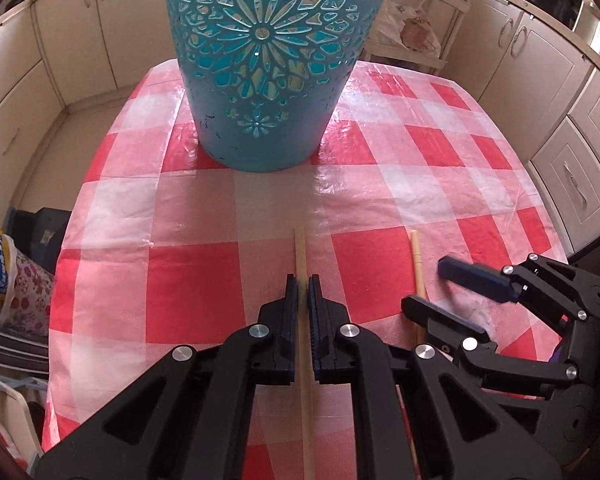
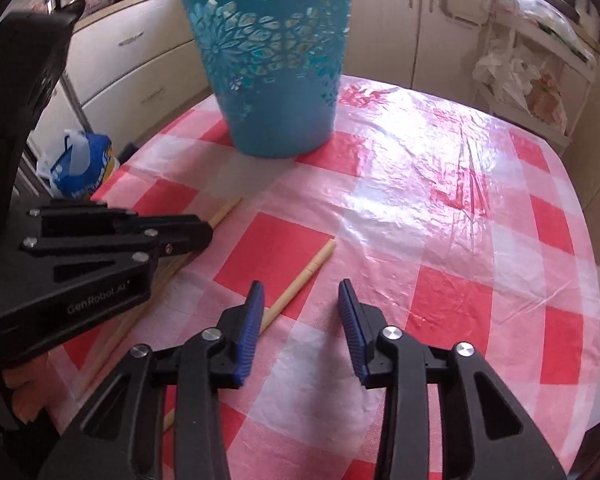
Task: Organize utensils
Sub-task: 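Close the left tool on a chopstick while the right tool grasps the last one, then lift the left tool's chopstick into the basket and open it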
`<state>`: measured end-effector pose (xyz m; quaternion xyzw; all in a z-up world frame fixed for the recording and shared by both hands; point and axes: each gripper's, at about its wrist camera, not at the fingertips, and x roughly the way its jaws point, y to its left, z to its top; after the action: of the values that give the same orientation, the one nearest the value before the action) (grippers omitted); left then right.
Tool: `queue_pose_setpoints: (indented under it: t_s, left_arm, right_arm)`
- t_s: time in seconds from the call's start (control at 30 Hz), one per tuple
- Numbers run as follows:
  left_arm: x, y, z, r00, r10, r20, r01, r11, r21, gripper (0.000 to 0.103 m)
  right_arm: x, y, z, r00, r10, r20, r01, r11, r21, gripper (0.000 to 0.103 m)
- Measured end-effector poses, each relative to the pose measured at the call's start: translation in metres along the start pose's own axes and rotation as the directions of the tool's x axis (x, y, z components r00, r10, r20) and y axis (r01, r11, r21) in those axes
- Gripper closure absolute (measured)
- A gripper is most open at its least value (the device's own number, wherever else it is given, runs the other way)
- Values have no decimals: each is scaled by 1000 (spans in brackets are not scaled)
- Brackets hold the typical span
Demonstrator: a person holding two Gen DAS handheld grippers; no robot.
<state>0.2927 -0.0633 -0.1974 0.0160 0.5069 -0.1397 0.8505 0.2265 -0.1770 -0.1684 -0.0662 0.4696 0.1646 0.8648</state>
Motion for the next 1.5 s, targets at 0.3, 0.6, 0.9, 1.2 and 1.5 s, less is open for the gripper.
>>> queue_pose_setpoints:
  t_s: [0.3,0.6,0.9,1.2,1.5]
  left_arm:
    - [-7,9,-8,1000,-29,-4,29,1000,-7,98]
    - [-45,23,-12,975,-143,171,153,987,-50,98]
    - [-148,31,7,762,-249,598,288,957,32,98]
    - [-220,38,69,543,-201,815,272,961,56,98]
    - [-218,59,139,460,-106,881,280,960,-31,98]
  right_arm:
    - [-1,-6,6,996,12,-84,-19,996,-86,91]
    - [-21,-42,-12,946,299,128,-323,907,270,97]
    - [-42,-71,-18,842,365,398,-507,789,349,97]
    - [-47,-81,-21,829,333,449,-509,781,362,97]
    - [-39,-82,-32,823,328,463,-515,774,368,97]
